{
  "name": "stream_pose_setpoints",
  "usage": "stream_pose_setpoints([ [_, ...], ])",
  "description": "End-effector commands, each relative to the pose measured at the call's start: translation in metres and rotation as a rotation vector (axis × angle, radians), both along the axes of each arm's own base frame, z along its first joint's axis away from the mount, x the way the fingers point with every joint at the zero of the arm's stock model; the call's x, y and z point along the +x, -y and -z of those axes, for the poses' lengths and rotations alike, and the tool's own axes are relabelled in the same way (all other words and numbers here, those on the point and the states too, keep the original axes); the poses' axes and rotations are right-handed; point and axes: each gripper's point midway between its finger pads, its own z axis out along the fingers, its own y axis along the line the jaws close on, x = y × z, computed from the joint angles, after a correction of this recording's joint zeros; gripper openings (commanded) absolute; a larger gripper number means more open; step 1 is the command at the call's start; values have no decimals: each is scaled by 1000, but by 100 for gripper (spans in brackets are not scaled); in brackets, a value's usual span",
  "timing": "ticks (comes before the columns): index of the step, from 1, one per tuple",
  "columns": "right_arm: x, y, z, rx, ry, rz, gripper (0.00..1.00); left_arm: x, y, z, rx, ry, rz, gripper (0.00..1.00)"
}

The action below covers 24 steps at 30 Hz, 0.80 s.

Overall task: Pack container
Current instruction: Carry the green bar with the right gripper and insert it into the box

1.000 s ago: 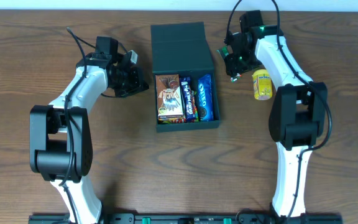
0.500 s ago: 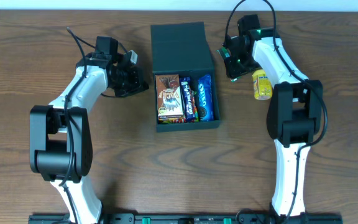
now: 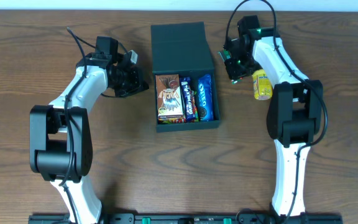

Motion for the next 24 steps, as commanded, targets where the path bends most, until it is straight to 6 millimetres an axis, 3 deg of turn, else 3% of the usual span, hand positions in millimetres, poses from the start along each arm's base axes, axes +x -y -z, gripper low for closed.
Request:
stream_pose_setpoints([
  [1, 4, -4, -23, 6, 38, 15, 13, -3, -2, 4, 3, -3, 13, 6],
  [6, 1, -13, -81, 26, 121, 23, 1, -3, -2, 4, 4, -2, 14, 6],
  [12, -24, -41, -157, 51, 215, -31, 1, -3, -2, 4, 4, -2, 14, 6],
  [14, -34, -50, -173, 70, 226, -5, 1, -3, -2, 4, 4, -2, 14, 6],
  [18, -59, -66, -182, 104, 157, 133, 1, -3, -2, 4, 4, -2, 14, 6],
  [24, -103, -94, -154, 115, -32, 255, 1, -3, -2, 4, 4, -2, 14, 6],
])
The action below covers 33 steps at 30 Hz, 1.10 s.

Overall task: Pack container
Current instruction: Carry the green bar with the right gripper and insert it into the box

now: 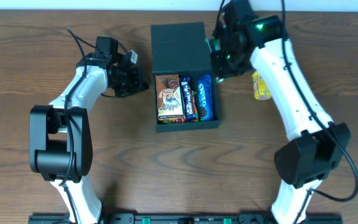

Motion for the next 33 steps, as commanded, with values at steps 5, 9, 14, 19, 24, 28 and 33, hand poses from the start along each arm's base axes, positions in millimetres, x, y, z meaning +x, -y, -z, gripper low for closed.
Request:
stream_pose_setpoints([
  [5, -31, -28, 45, 11, -147, 120, 1, -3, -2, 4, 4, -3, 13, 6],
  [9, -39, -39, 60, 13, -161, 91, 2, -3, -2, 4, 4, -3, 13, 6],
  [14, -46, -47, 72, 7, -167, 65, 2, -3, -2, 4, 3, -3, 13, 6],
  [19, -56, -55, 81, 9, -189, 42, 2, -4, -2, 4, 4, -6, 13, 6],
  [24, -56, -60, 83, 15, -181, 40, 1, -4, -2, 4, 4, -6, 13, 6],
  [28, -55, -63, 83, 18, -175, 37, 12, -4, -2, 4, 4, -6, 14, 6],
  [33, -52, -64, 83, 24, -163, 36, 99, -4, -2, 4, 4, -6, 14, 6],
])
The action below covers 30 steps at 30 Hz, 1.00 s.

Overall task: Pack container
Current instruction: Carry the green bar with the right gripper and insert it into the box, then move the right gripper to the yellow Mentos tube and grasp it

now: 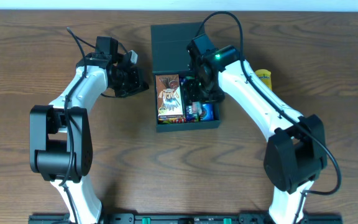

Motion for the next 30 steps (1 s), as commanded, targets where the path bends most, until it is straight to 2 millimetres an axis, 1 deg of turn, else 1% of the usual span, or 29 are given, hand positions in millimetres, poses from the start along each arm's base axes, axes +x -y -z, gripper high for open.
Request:
stream_pose_setpoints([
  [1, -2, -4, 5, 0, -10, 3, 99, -3, -2, 4, 4, -3, 14, 6],
  [4, 1, -4, 4, 2, 2, 4, 99, -3, -2, 4, 4, -3, 14, 6],
  [6, 6, -5, -1, 6, 20, -2, 99, -3, -2, 4, 4, -3, 14, 6],
  [8, 14, -3, -11, 5, 56, -12, 99, -3, -2, 4, 4, -3, 14, 6],
  [11, 33, 10, -31, -46, 153, -8, 99, -3, -2, 4, 7, 3, 24, 6],
  [13, 53, 32, -47, -135, 247, 24, 99, -4, -2, 5, 9, 3, 28, 6],
  [15, 65, 54, -53, -200, 291, 68, 99, -4, -2, 5, 9, 2, 29, 6],
  [18, 75, 83, -52, -229, 289, 122, 99, -5, -2, 5, 9, 0, 29, 6],
  [21, 86, 118, -50, -244, 282, 196, 99, -6, -2, 5, 9, -6, 29, 6],
  [23, 94, 143, -50, -260, 287, 209, 99, -6, -2, 5, 9, -8, 29, 6],
  [25, 100, 167, -45, -280, 287, 202, 99, -6, -2, 5, 9, -7, 28, 6],
  [27, 104, 189, -36, -295, 277, 209, 99, -6, -2, 5, 9, -8, 28, 6],
  [28, 105, 198, -29, -294, 266, 210, 99, -6, -2, 5, 9, -8, 29, 6],
  [30, 106, 208, -16, -281, 241, 197, 99, -6, -2, 5, 9, -8, 29, 6],
])
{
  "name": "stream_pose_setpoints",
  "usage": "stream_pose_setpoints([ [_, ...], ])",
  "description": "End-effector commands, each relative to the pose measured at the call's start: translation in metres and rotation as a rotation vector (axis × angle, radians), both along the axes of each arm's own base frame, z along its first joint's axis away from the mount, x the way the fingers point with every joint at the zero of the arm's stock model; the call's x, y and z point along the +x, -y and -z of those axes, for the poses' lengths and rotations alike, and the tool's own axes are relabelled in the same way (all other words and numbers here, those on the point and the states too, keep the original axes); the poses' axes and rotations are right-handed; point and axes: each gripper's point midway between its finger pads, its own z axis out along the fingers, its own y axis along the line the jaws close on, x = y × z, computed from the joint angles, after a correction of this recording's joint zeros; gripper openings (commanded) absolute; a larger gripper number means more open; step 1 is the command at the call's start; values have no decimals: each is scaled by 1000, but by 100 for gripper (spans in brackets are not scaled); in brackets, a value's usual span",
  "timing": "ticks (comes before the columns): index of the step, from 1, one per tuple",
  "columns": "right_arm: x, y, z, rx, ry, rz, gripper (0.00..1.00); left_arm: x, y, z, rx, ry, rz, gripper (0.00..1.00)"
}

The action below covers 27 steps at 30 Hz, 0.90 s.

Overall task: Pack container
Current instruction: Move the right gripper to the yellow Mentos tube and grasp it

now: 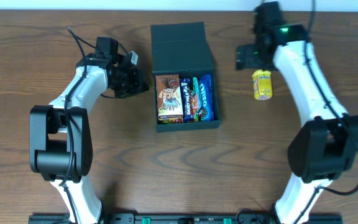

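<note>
The dark green box (215, 123) sits mid-table with its lid (180, 46) folded back. Inside lie a brown snack packet (168, 96), a blue packet (183, 98), a slim green packet (194, 99) and a blue Oreo pack (206, 96), side by side. A yellow packet (261, 84) lies on the table to the right of the box. My right gripper (243, 58) hovers just up and left of the yellow packet, open with nothing in it. My left gripper (139, 81) rests left of the box, its fingers too dark to read.
The brown wooden table (166, 168) carries only the box and the yellow packet. The left arm's black cable (79, 42) trails across the far left. Both arm bases stand at the near edge.
My right gripper has left the box and now hangs to its right, near the yellow packet. A slim green packet now lies between the blue packet and the Oreo pack. The left arm has not moved.
My right gripper was beside the yellow packet, right of the box. Then it stood at the box's right rim, then down inside the box. Now it is back out on the right, and the box holds one more packet.
</note>
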Motion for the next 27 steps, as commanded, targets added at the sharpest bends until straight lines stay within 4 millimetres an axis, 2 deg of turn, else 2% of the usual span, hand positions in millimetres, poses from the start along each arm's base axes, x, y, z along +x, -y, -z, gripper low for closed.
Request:
stream_pose_setpoints([
  [1, -4, 16, 29, -14, -78, -63, 99, -3, -2, 4, 3, -6, 11, 6],
  [4, -5, 26, 50, -20, -129, -58, 99, -3, -2, 4, 3, -6, 10, 6],
  [9, -10, 31, 84, -21, -210, -51, 99, -3, -2, 4, 2, -8, 7, 6],
  [15, -12, 32, 109, -22, -258, -49, 95, -3, -2, 4, 2, -8, 7, 6],
  [18, -13, 33, 117, -20, -274, -46, 86, -3, -2, 4, 2, -8, 7, 6],
  [21, -15, 33, 123, -20, -291, -47, 72, -3, -2, 4, 2, -7, 7, 6],
  [23, -15, 33, 125, -20, -293, -47, 60, -3, -2, 4, 2, -7, 7, 6],
  [27, -15, 30, 125, -3, -295, -51, 47, -3, -2, 4, 2, -7, 7, 6],
])
